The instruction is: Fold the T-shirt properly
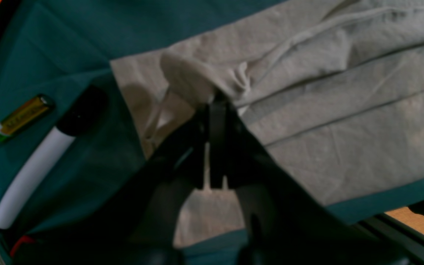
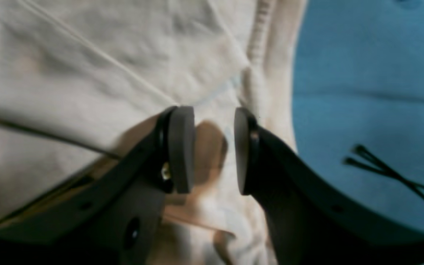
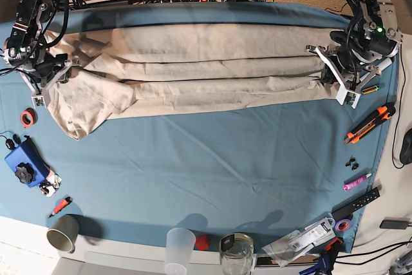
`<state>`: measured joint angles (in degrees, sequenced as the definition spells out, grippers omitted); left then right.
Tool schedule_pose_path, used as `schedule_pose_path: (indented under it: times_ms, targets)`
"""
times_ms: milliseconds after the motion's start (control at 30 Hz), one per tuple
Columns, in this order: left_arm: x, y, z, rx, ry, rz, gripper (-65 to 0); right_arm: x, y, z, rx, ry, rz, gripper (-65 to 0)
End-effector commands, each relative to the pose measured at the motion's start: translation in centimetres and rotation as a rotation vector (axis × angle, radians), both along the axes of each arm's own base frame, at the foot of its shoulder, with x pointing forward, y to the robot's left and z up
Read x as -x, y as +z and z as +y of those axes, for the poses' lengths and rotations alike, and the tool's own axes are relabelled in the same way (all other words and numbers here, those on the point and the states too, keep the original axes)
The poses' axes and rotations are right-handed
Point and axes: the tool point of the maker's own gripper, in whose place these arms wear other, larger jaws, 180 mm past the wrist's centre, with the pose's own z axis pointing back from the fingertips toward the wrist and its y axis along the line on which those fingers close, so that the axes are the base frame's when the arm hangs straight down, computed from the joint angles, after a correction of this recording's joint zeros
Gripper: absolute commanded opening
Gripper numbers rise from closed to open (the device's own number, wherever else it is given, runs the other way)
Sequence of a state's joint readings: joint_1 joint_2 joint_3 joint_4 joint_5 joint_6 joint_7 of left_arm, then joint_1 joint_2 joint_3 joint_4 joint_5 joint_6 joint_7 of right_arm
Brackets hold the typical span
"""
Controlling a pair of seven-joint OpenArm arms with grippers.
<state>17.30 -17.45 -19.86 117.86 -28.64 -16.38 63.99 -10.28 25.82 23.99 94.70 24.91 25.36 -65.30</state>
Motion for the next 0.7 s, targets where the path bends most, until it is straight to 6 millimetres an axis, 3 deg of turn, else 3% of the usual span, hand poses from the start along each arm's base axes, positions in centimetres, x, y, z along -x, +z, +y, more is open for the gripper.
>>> schedule_pose_path:
  times_ms: [0, 133, 300, 567, 667]
  targets:
    - [-0.6, 1.0, 0.0, 0.002, -0.008, -0.047, -65.0, -1.0, 1.5, -0.6, 0.016, 0.006, -0.048, -46.0]
    - [-0.6, 1.0, 0.0, 0.002, -0.008, -0.047, -65.0, -1.1, 1.4, -0.4, 0.008, 0.009, -0.05, -46.8]
    - [-0.6, 1.0, 0.0, 0.002, -0.008, -0.047, -65.0, -1.1, 1.4, -0.4, 0.009, 0.009, -0.05, -65.0]
    - [-0.6, 1.0, 0.0, 0.002, -0.008, -0.047, -65.0, -1.1, 1.4, -0.3, 0.008, 0.017, -0.05, -65.0]
    - [-0.6, 1.0, 0.0, 0.002, -0.008, -0.047, -65.0, -1.3, 1.6, 1.4, -0.063, 0.081, -0.066, -65.0]
